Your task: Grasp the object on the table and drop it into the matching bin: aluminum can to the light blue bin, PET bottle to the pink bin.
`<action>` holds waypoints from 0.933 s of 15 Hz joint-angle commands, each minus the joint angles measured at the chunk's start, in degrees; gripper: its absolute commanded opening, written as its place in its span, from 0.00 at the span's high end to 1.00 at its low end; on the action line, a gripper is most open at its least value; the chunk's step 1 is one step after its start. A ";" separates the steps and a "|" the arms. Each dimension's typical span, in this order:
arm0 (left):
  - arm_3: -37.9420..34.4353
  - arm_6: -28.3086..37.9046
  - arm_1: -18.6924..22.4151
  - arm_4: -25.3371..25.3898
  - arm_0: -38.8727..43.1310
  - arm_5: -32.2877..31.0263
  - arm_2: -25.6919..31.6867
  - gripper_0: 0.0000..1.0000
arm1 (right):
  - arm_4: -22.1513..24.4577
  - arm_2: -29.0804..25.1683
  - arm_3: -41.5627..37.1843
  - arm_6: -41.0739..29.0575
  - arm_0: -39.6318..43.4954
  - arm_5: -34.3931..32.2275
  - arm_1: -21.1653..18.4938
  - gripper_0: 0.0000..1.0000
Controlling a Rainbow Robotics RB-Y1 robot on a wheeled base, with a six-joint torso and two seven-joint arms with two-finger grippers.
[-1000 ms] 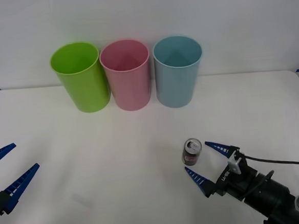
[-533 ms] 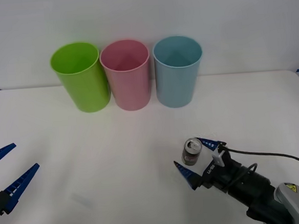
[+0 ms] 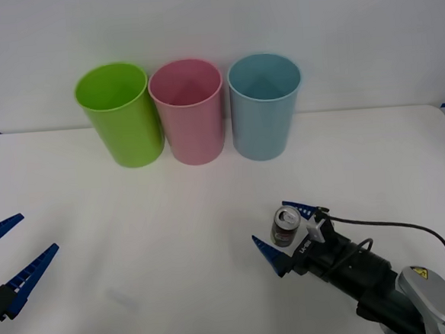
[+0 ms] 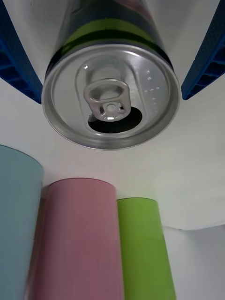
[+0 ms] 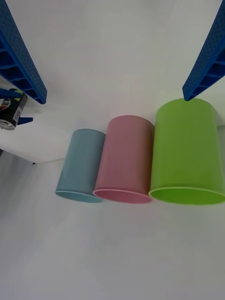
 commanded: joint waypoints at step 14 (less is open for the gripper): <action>0.00 0.00 0.00 0.00 0.00 0.00 0.00 0.00 | -1.03 -0.64 -0.38 -0.31 -0.03 0.17 0.00 1.00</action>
